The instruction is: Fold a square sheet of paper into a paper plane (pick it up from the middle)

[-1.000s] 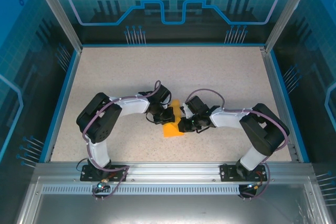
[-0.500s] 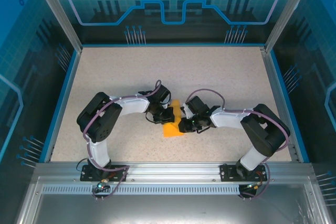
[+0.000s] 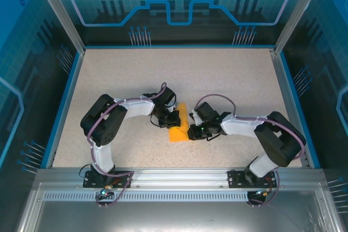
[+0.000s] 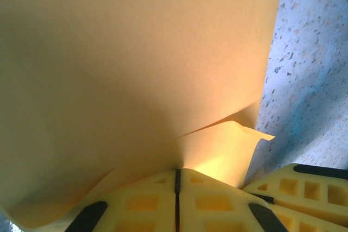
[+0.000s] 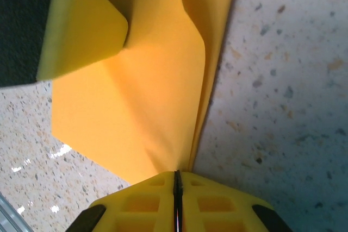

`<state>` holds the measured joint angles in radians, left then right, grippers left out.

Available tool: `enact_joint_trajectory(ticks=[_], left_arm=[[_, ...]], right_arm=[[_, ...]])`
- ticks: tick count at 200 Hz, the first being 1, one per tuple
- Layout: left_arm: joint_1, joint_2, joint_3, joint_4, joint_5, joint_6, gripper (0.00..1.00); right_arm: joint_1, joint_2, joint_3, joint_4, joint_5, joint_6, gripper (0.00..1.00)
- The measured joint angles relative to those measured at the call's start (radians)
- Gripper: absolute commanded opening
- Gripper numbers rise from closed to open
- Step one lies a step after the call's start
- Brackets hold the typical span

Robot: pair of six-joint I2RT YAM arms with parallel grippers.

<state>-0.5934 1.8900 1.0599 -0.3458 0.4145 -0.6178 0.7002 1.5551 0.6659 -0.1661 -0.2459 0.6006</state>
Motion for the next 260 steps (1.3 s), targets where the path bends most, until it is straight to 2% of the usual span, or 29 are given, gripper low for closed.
enact_joint_trajectory(ticks=[74,171,260], left_arm=[[0.003,0.004,0.005,-0.006,0.004,0.001,0.08],[0.004,0.006,0.006,-0.007,0.012,0.019,0.08],[0.012,0.014,0.011,-0.013,0.028,0.024,0.08]], right_arm=[[0.002,-0.11,0.027,-0.121,-0.004,0.001,0.1],[0.03,0.056,0.08,0.007,-0.061,0.027,0.09],[-0.001,0.061,-0.011,0.136,-0.105,0.027,0.1]])
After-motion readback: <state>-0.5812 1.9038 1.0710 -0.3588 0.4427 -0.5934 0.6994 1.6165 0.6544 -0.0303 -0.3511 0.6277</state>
